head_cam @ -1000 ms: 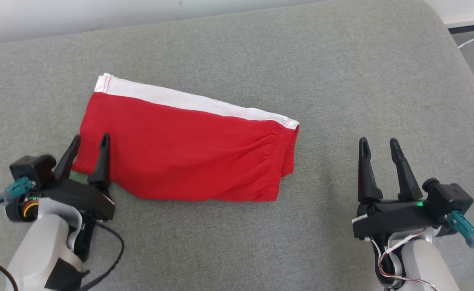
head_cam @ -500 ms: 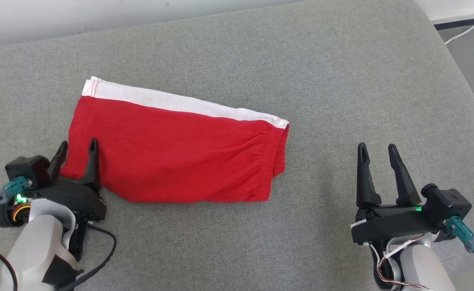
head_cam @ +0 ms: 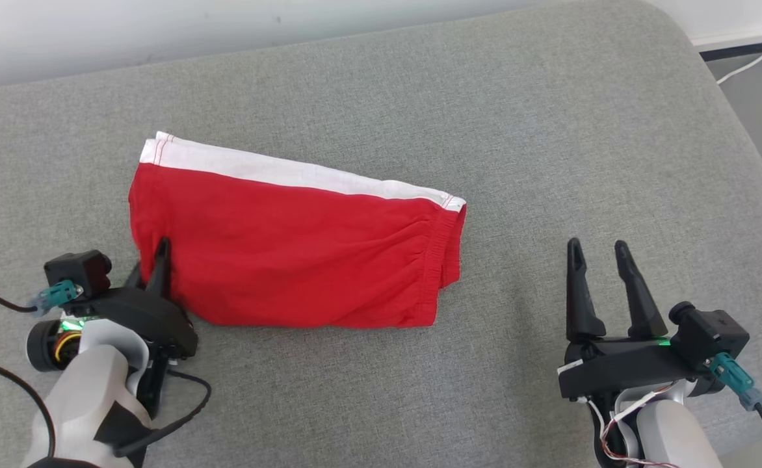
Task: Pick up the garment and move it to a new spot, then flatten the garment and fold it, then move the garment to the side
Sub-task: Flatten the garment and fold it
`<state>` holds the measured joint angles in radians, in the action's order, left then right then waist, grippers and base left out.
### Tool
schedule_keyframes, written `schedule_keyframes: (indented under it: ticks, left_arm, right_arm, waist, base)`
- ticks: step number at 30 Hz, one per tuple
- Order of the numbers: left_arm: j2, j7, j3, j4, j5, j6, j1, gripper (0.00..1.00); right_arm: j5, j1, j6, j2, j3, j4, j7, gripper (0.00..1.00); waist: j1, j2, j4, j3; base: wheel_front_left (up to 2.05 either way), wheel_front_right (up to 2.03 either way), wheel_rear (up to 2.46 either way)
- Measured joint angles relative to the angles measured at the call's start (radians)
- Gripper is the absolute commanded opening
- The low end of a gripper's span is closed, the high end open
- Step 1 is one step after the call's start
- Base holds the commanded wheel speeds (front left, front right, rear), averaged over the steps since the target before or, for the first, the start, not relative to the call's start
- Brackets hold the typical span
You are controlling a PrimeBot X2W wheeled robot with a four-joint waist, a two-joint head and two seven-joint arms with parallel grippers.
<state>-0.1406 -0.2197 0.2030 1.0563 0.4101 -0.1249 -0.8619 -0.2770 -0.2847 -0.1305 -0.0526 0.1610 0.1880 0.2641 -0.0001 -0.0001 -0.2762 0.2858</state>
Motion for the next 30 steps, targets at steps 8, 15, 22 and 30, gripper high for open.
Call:
schedule_keyframes:
  ticks: [8,15,22,30]
  left_arm:
    - [0.009,-0.026,0.017,0.02,0.06,-0.005,0.006,0.0]
    - [0.034,-0.041,0.018,0.003,0.087,-0.005,0.056,0.0]
    - [0.049,-0.042,0.017,-0.042,0.106,-0.006,0.11,0.0]
    - [0.062,-0.042,-0.001,-0.127,0.095,0.024,0.19,0.0]
  right_arm:
    - [-0.012,0.012,0.0,0.0,-0.009,0.012,0.0,1.0]
    - [-0.023,0.024,0.0,0.001,-0.007,0.024,0.0,1.0]
    - [-0.028,0.031,0.0,0.001,-0.002,0.041,0.0,1.0]
    - [-0.03,0.053,0.0,0.001,-0.001,0.06,0.0,1.0]
  waist:
    - [0.0001,0.0,0.01,-0.017]
    - [0.0001,0.0,0.045,-0.046]
    - [0.0001,0.0001,0.085,-0.083]
    - [0.0001,0.0002,0.129,-0.12]
  base:
    - [0.0,0.0,0.0]
    - [0.0,0.0,0.0]
    - [0.0,0.0,0.0]
    - [0.0,0.0,0.0]
